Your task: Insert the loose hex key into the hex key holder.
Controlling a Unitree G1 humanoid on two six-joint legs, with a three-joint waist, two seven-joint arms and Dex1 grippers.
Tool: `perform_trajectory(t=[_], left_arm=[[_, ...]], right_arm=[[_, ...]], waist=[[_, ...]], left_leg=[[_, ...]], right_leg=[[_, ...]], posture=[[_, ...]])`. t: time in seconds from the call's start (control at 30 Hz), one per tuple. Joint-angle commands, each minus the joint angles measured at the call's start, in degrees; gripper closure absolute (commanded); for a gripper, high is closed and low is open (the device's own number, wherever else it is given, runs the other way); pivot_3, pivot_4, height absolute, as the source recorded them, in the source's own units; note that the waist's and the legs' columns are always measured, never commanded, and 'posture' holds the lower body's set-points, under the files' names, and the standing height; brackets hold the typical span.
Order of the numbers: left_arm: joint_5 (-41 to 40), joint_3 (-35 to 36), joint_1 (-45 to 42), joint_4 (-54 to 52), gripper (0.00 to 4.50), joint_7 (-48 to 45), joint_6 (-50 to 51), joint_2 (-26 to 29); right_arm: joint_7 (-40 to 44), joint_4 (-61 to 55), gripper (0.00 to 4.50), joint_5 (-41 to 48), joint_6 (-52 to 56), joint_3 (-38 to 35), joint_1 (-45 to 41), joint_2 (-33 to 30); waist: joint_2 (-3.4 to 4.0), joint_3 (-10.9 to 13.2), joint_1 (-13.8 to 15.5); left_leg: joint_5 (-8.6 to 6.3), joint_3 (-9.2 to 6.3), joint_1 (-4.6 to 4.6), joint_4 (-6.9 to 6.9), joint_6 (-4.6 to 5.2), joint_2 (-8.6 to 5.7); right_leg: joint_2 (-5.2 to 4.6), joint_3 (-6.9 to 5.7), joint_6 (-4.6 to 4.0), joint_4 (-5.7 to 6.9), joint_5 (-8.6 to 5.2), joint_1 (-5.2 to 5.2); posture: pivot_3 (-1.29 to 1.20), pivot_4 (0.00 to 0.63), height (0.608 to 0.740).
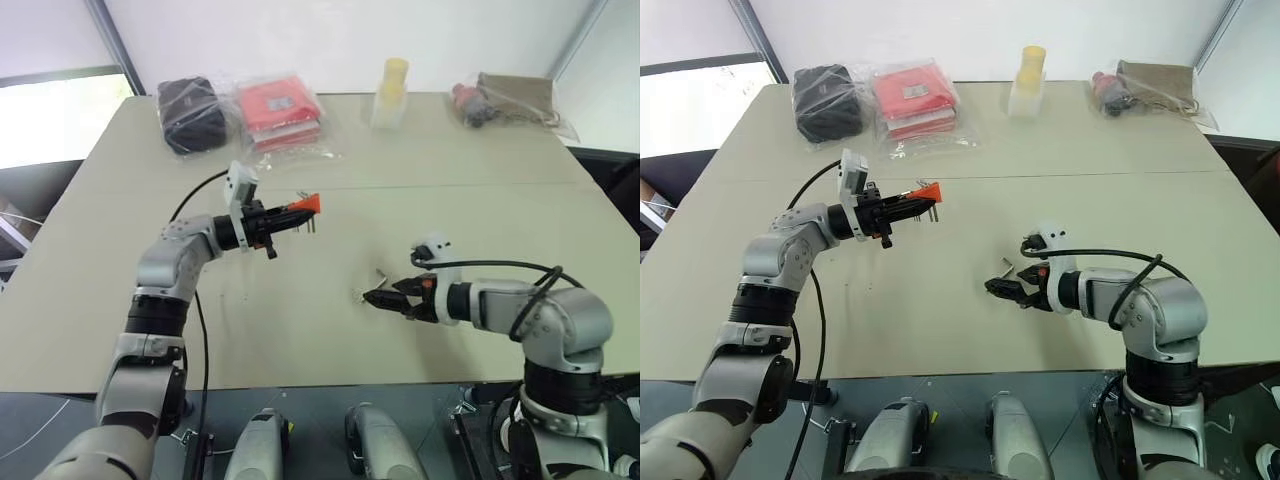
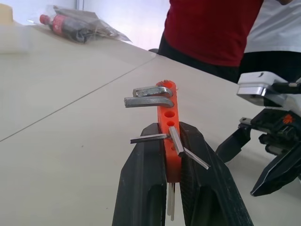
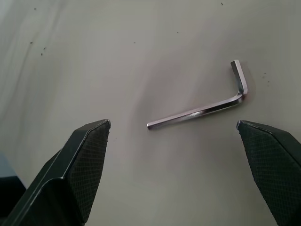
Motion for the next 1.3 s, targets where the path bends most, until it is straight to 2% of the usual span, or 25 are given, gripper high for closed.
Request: perform_trajectory(t=[0.03, 0.37, 0.57, 0.6, 0.67, 0.7, 0.87, 1.13, 1.3], left_arm=[[-0.51, 0.49, 0.16, -2.62, 4.5, 0.57, -0.75, 0.65], [-0.77, 0.54, 1.5, -3.74, 4.5, 1.78, -0.5, 0.99], [-0.64, 0.46, 1.78, -3.41, 4.5, 2.52, -0.87, 0.55], [-0.66, 0.44, 1.74, -3.37, 4.5, 2.6, -0.88, 0.44], [-0.63, 0.4, 1.59, -3.18, 4.5, 2.82, -1.02, 0.19], [-0.59, 0.35, 1.53, -3.07, 4.5, 2.89, -1.11, 0.09], [-0.4, 0.26, 1.4, -2.49, 4.5, 3.1, -1.79, -0.03], [-0.08, 0.3, 1.26, -1.99, 4.5, 3.33, -2.67, -0.04], [1.05, -0.4, -0.8, 1.43, 4.5, 1.28, -4.24, 1.24]], right_arm=[[-1.22, 1.0, 0.03, -0.14, -2.22, 0.76, -1.35, 0.97], [-2.98, 6.91, 0.03, -2.26, -10.03, 7.27, -2.4, 1.78], [-1.71, 8.71, 0.03, -6.82, -17.29, 18.48, -1.1, -3.41], [-1.57, 9.25, 0.55, -7.81, -18.65, 20.19, -0.85, -4.21], [-0.56, 10.29, 1.16, -9.19, -21.17, 22.98, 0.12, -5.6], [0.1, 10.62, 1.82, -9.68, -22.04, 24.12, 1.01, -6.34], [1.36, 12.12, 4.4, -11.4, -24.2, 26.02, 3.62, -7.89], [0.95, 14.02, 4.46, -13.27, -27.8, 23.87, 0.89, -6.11], [-0.55, 17.31, 4.46, -16.23, -36.26, 19.82, -7.96, -6.07]], waist=[[0.0, 0.0, 0.0], [0.0, -0.02, -0.24], [-0.05, -0.05, -0.29], [-0.07, -0.06, -0.3], [-0.11, -0.09, -0.28], [-0.14, -0.12, -0.28], [-0.34, -0.37, -0.19], [-0.64, -0.67, -0.25], [-0.58, -0.62, -0.35]], left_leg=[[0.0, -0.01, 0.01, 0.0, 0.0, 0.0], [0.0, -0.01, 0.04, -0.01, 0.0, 0.01], [-0.01, -0.01, 0.28, -0.03, 0.01, 0.01], [-0.01, 0.0, 0.38, -0.06, 0.01, 0.01], [-0.02, 0.01, 0.67, -0.14, 0.03, 0.01], [-0.03, 0.02, 0.78, -0.17, 0.04, 0.01], [-0.08, 0.01, 0.84, -0.18, 0.12, 0.02], [-0.08, -0.01, 0.92, -0.19, 0.13, 0.04], [-0.08, 0.01, 0.92, -0.2, 0.13, 0.06]], right_leg=[[0.0, 0.0, 0.0, 0.0, 0.0, 0.0], [0.01, 0.0, 0.0, 0.0, 0.0, 0.02], [0.02, -0.01, 0.01, -0.05, -0.01, 0.27], [0.02, 0.0, 0.02, -0.09, -0.02, 0.37], [0.02, 0.0, 0.02, -0.17, -0.04, 0.63], [0.02, 0.0, 0.02, -0.21, -0.05, 0.74], [0.03, 0.0, 0.01, -0.23, -0.1, 0.82], [0.04, -0.01, -0.01, -0.25, -0.12, 0.92], [0.08, 0.0, -0.04, -0.28, -0.13, 0.91]], posture=[[0.0, 0.15, 0.74], [0.0, 0.15, 0.74], [0.0, 0.15, 0.74], [0.0, 0.15, 0.74], [0.0, 0.15, 0.74], [0.0, 0.15, 0.74], [0.0, 0.15, 0.74], [0.0, 0.15, 0.74], [0.0, 0.15, 0.74]])
